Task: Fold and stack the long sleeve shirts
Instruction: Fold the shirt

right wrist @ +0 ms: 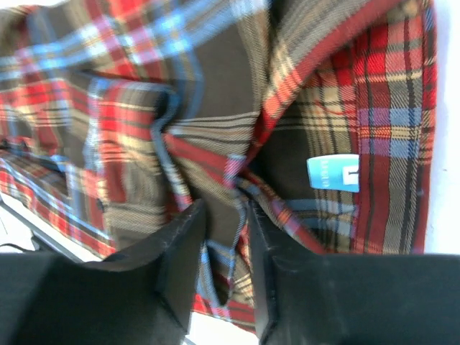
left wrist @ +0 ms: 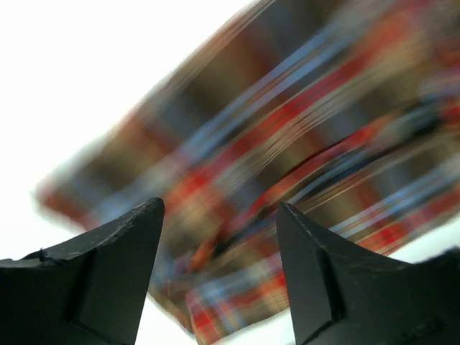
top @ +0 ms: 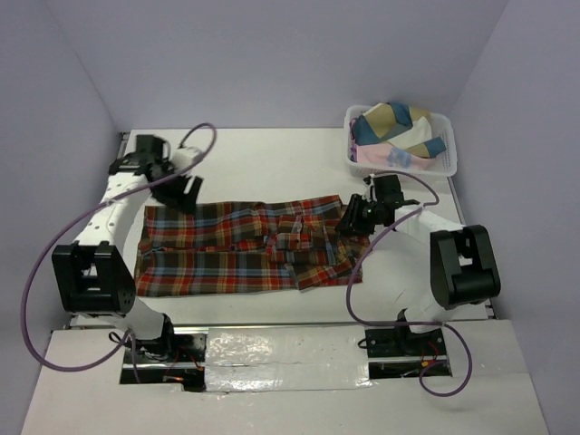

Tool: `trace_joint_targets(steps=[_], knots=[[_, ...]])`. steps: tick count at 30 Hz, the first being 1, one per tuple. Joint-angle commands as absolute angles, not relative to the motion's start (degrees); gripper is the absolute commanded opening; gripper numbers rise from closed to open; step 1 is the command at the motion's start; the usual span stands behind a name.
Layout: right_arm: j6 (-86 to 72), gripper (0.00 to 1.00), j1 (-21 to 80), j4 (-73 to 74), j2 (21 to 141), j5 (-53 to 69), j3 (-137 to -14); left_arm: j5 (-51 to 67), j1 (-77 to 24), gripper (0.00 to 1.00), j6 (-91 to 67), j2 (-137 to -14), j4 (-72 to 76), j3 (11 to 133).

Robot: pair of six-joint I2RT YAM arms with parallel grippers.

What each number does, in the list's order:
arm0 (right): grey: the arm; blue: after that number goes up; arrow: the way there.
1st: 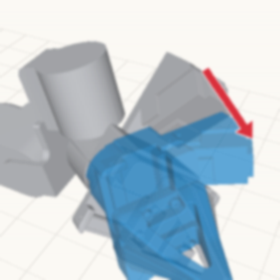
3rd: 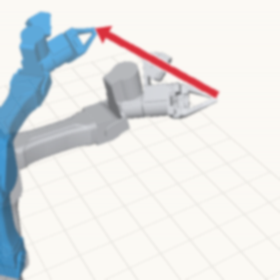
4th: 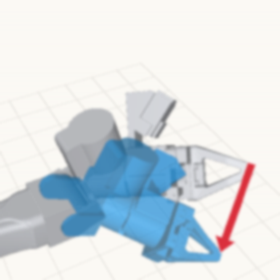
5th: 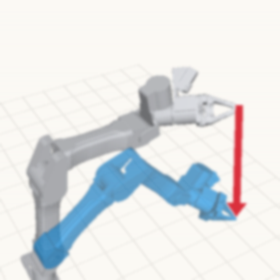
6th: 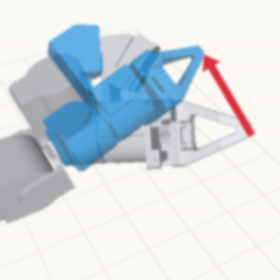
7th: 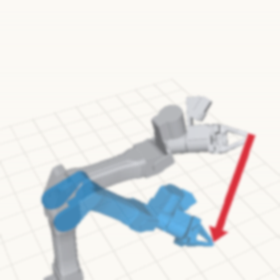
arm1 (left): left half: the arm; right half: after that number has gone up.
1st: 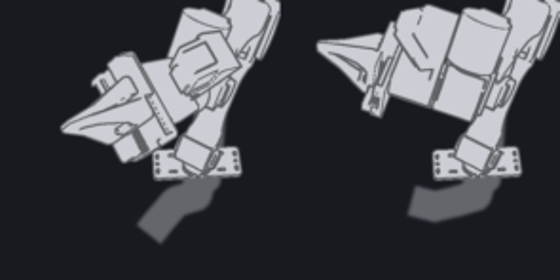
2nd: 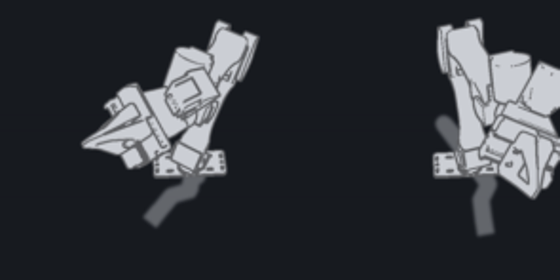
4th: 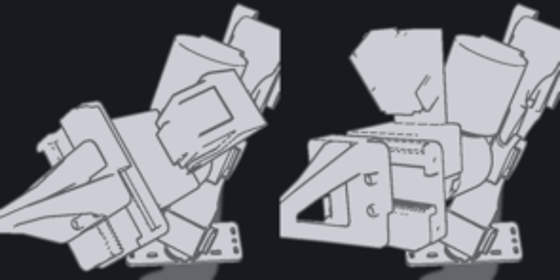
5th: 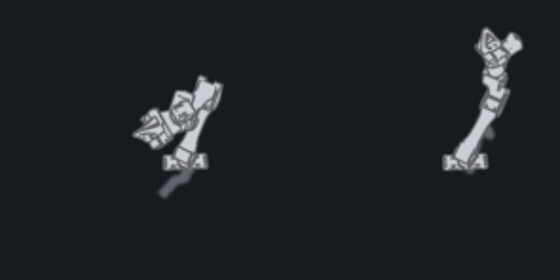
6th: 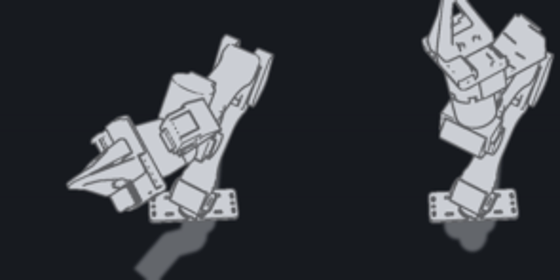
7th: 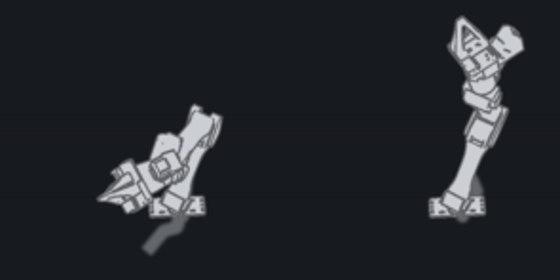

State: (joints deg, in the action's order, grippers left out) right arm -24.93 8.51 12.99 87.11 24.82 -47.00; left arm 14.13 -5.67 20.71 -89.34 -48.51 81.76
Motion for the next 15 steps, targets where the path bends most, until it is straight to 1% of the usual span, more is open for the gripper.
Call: trace_joint_targets(steps=[1,2,3,5,11,14,15], knots=[[-24.52,0.44,9.05,10.28,89.29,27.34,-50.1,13.54,4.01,0.79,16.35,-84.38,-45.72,72.11],[-24.52,0.46,9.14,10.2,89.56,26.81,-50.71,12.49,8.83,0.8,16.09,-84.46,-44.14,70.5],[-24.35,0.47,9.05,10.2,90.26,26.2,-51.06,12.31,10.96,0.82,15.74,-84.81,-42.73,69.18],[-23.91,0.48,9.23,10.55,91.23,25.32,-52.11,11.35,14.66,0.82,15.38,-86.74,-38.77,66.54],[-24.96,0.47,9.23,9.49,96.59,26.8,-52.91,8.97,15.38,0.83,16.35,-91.92,-29.37,61.35],[-25.57,0.41,9.23,8.53,97.73,28.91,-53.0,5.98,15.82,0.85,16.0,-95.26,-27.17,60.56],[-26.01,0.34,9.14,8.26,98.0,29.26,-53.17,5.72,16.17,0.85,16.0,-96.06,-26.72,60.47]])
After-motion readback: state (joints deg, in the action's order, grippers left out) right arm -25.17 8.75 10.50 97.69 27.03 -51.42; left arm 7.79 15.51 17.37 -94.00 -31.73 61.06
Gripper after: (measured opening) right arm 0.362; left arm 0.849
